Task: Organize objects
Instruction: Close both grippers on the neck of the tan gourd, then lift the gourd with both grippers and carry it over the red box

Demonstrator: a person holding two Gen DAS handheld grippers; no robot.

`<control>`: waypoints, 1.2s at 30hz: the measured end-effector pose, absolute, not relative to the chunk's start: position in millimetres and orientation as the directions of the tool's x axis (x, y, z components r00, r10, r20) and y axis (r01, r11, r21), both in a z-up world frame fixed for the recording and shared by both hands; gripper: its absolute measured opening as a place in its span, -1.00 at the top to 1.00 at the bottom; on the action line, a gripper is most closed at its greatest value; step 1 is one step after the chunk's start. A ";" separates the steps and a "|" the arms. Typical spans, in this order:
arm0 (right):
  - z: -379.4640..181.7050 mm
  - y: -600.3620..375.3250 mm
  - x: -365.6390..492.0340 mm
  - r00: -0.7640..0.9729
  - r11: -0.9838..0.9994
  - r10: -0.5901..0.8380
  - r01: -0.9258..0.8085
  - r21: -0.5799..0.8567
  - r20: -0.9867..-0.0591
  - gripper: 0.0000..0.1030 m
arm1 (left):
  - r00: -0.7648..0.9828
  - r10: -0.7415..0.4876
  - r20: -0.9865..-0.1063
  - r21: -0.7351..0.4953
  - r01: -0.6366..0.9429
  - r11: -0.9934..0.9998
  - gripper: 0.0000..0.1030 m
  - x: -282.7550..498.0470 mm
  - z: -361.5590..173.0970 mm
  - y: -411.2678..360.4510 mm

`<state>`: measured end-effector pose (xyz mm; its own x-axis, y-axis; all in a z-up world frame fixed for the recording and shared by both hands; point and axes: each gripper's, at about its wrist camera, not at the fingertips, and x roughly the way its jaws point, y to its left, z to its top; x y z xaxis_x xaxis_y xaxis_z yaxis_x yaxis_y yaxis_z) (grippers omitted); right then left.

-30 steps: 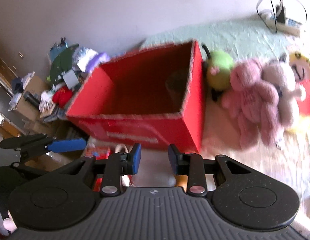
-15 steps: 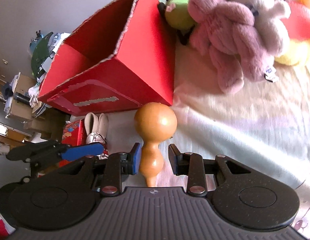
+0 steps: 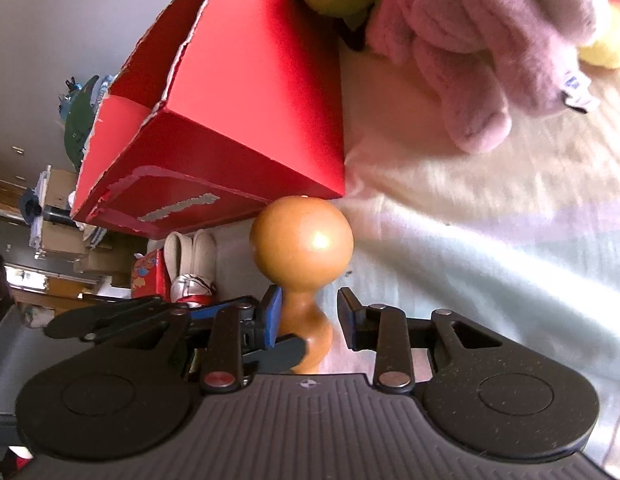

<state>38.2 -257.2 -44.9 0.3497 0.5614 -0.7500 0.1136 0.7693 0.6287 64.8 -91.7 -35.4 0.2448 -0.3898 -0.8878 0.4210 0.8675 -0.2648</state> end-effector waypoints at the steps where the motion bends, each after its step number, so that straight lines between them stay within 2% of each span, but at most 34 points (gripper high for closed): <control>1: -45.5 -255.8 39.0 0.348 0.765 0.568 0.111 0.634 -0.746 0.33 | 0.237 -0.395 -0.888 -0.272 0.421 0.865 0.23 66.1 -36.8 -91.5; 8: -47.5 -250.5 39.2 0.340 0.760 0.582 0.098 0.643 -0.739 0.32 | 0.211 -0.401 -0.891 -0.289 0.417 0.862 0.24 76.9 -44.7 -89.8; 19: -40.6 -254.5 35.9 0.331 0.761 0.585 0.094 0.642 -0.741 0.42 | 0.193 -0.402 -0.895 -0.274 0.475 0.837 0.25 75.6 -42.3 -89.0; 36: 14.6 -241.0 5.0 0.320 0.759 0.616 0.004 0.651 -0.720 0.43 | 0.115 -0.501 -0.858 -0.296 0.686 0.664 0.29 36.7 19.6 -73.6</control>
<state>5.0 -241.0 14.6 0.3199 0.6159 -0.7200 0.0042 0.7590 0.6511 36.7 -73.6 19.6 0.1150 -0.5012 -0.8577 0.6861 0.6645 -0.2963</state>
